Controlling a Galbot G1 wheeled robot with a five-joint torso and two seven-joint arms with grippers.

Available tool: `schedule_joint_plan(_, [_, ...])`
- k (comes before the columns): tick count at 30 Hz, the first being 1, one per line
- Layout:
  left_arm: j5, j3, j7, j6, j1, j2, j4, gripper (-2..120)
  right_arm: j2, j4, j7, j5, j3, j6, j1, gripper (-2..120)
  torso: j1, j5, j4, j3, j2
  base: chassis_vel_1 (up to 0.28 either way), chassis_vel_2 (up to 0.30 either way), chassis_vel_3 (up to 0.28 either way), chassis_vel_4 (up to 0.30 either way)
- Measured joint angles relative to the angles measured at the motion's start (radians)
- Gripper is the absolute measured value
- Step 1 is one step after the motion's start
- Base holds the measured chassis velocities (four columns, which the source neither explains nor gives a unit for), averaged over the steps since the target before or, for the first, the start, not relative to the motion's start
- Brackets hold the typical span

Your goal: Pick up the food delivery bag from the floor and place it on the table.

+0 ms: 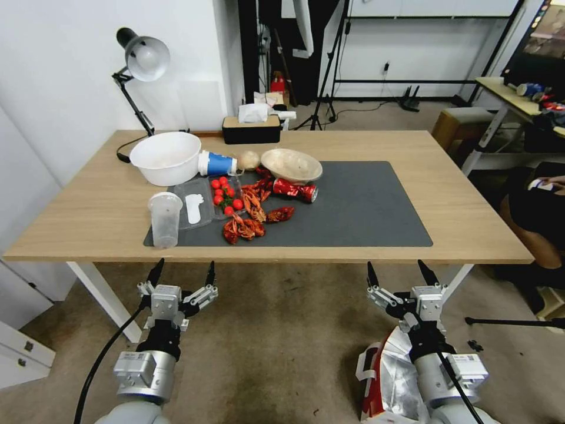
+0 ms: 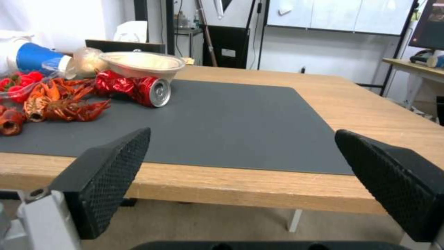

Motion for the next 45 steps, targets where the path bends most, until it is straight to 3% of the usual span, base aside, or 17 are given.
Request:
schedule_joint_plan(15, [-0.005,0.001,0.000,-0.001,-0.004,0.003,0.003,100,0.008,0.014,-0.006,0.045,0.031,0.031,0.013,100,0.000,0.0013,0.0000,0.000,0.000,0.000,0.000,0.000,0.000])
schedule_joint_plan(16, [-0.029,0.009,0.000,-0.008,-0.025,0.015,0.015,100,0.011,0.032,-0.014,0.066,0.061,0.057,0.026,100,0.000,-0.0013,0.0010,0.000,0.000,0.000,0.000,0.000,0.000])
schedule_joint_plan(18, [-0.106,0.035,0.003,-0.029,-0.089,0.054,0.054,100,0.013,0.033,-0.019,0.087,0.072,0.060,0.031,100,0.000,0.0005,-0.0002,0.000,0.000,0.000,0.000,0.000,0.000])
schedule_joint_plan(22, [-0.231,0.081,0.007,-0.069,-0.198,0.120,0.123,100,0.013,0.033,-0.018,0.099,0.073,0.058,0.036,100,0.000,0.0000,-0.0007,0.000,0.000,0.000,0.000,0.000,0.000])
schedule_joint_plan(25, [-0.253,0.091,0.010,-0.091,-0.217,0.134,0.153,100,0.014,0.033,-0.018,0.100,0.073,0.056,0.036,100,0.000,-0.0001,-0.0001,0.000,0.000,0.000,0.000,0.000,0.000])
schedule_joint_plan(34, [-0.246,0.091,0.013,-0.183,-0.217,0.135,0.202,100,0.015,0.034,-0.021,0.101,0.072,0.051,0.038,100,0.000,0.0001,0.0001,0.000,0.000,0.000,0.000,0.000,0.000])
schedule_joint_plan(45, [-0.228,0.096,-0.001,-0.195,-0.214,0.130,0.205,100,0.017,0.037,-0.023,0.106,0.072,0.055,0.039,100,-0.017,0.0000,0.0001,-0.020,-0.037,0.000,0.000,0.000,0.000])
